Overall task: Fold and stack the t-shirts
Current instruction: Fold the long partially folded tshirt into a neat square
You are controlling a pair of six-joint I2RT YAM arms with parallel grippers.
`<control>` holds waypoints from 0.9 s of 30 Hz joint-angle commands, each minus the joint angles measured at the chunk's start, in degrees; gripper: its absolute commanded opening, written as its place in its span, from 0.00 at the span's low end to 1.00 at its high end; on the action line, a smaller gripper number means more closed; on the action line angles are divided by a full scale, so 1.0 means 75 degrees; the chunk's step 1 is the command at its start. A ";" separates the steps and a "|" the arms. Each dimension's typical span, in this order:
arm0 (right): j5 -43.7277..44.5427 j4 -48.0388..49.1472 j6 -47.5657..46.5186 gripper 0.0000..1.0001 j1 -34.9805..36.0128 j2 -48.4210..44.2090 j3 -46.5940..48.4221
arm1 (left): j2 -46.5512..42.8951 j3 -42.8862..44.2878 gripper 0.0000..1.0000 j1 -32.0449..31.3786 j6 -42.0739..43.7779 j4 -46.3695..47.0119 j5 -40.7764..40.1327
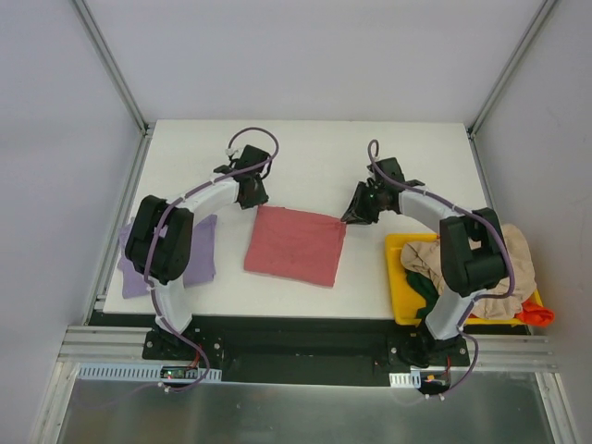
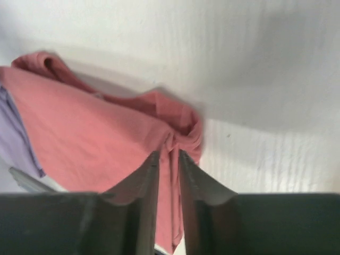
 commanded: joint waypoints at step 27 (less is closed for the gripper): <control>0.0417 0.0988 -0.0714 0.96 0.0437 -0.7907 -0.4650 | -0.1365 -0.2411 0.92 0.0134 0.0546 0.0450 0.2439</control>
